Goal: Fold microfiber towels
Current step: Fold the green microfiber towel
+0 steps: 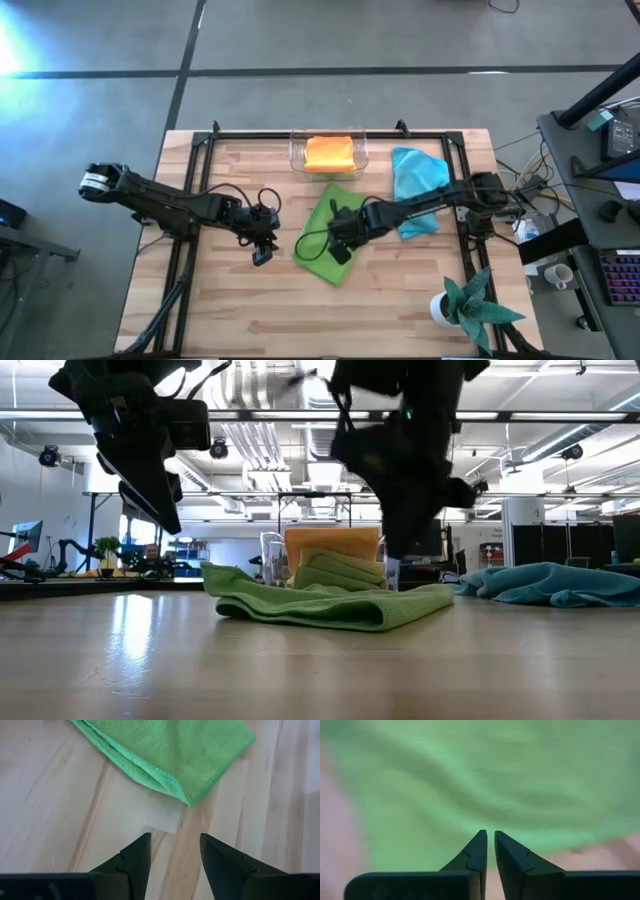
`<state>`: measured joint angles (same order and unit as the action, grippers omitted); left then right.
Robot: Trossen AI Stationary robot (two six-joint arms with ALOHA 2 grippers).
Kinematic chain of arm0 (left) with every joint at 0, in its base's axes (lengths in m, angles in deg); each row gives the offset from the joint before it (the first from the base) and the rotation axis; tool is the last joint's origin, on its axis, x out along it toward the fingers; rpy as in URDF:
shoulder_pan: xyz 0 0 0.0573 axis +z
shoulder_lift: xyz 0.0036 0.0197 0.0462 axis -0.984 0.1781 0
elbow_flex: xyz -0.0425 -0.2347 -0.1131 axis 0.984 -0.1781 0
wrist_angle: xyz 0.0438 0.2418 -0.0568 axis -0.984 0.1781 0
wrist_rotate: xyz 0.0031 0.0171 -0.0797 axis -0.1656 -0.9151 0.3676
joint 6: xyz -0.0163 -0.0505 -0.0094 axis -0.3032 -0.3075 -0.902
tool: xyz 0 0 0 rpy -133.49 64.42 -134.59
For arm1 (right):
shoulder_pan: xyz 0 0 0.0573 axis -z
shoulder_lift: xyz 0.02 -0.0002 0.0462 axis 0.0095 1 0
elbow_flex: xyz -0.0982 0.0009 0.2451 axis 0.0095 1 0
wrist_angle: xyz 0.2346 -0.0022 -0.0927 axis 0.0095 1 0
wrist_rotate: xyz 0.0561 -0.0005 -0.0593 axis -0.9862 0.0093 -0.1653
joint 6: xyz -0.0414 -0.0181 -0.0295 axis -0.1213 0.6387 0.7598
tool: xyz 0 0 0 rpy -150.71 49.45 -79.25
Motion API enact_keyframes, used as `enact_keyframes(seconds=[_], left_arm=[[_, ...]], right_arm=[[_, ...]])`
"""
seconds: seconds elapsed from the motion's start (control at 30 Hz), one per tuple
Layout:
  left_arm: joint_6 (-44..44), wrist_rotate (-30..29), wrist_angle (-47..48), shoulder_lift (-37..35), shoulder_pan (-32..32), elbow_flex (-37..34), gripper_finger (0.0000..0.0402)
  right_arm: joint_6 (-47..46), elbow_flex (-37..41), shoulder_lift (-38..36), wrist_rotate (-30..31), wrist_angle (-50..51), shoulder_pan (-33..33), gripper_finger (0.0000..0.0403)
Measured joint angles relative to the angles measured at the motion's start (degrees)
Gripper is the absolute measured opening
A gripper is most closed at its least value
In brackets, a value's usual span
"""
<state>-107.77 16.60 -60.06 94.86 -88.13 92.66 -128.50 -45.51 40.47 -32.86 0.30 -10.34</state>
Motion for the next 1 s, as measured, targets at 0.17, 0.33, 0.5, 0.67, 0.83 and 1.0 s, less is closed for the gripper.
enact_keyframes(seconds=[0.17,0.33,0.5,0.67,0.83,1.0], left_arm=[[0.00,0.00,-0.10,0.00,0.00,0.00,0.0153],[0.02,0.00,-0.13,0.00,0.00,0.00,0.0153],[0.02,0.00,-0.15,0.00,0.00,0.00,0.0153],[0.02,0.00,-0.15,0.00,0.00,0.00,0.0153],[0.01,0.00,-0.16,0.00,0.00,0.00,0.0153],[0.16,0.00,-0.17,0.11,0.00,0.00,0.0153]], right_arm=[[0.01,0.32,0.53,-3.63,-8.11,-3.39,0.0033],[0.14,0.37,3.56,-6.25,-13.07,-4.76,0.0033],[-0.38,0.33,7.02,-9.02,-14.76,-5.87,0.0033],[-0.47,0.20,8.09,-12.16,-14.67,-7.09,0.0033],[-0.29,0.42,8.61,-16.55,-14.04,-8.56,0.0033],[0.19,0.68,8.61,-19.56,-12.02,-10.93,0.0033]])
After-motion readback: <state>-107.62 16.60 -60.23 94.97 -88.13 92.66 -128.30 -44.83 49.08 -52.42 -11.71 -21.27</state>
